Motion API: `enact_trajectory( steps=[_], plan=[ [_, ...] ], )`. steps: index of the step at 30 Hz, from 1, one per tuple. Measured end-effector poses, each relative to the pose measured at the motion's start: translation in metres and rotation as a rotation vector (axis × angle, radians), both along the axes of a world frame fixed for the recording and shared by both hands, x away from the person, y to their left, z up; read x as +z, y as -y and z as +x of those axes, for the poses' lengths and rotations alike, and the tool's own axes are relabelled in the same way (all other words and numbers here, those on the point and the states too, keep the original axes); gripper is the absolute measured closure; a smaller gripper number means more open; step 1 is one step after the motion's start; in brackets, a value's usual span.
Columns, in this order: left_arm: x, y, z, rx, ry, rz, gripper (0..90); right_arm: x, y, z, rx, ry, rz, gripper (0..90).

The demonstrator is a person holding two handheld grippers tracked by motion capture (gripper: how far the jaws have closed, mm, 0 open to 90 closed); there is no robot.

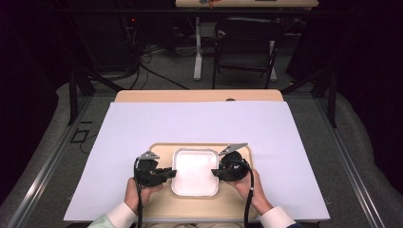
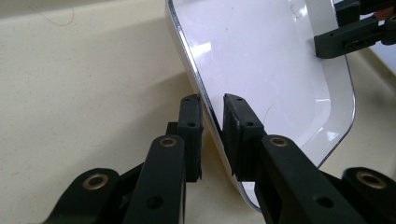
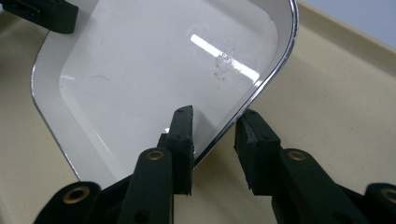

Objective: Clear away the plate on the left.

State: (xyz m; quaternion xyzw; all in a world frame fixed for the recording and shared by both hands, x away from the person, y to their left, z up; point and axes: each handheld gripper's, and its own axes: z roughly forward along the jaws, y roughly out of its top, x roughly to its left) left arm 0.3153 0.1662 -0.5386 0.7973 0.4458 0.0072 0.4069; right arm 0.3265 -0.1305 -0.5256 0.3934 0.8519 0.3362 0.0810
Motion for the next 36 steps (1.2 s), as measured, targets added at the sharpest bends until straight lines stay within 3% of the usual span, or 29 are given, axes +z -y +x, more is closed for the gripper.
enact_trajectory(
  steps=[5, 36],
  plan=[
    [-0.003, 0.000, 0.003, -0.001, -0.019, 0.007, 77.3, -0.005, -0.003, 0.003, -0.013, -0.004, -0.040, 66.0],
    [-0.014, 0.003, 0.008, 0.003, -0.058, 0.034, 73.1, -0.017, -0.006, 0.009, -0.031, -0.030, -0.066, 63.0]
  ],
)
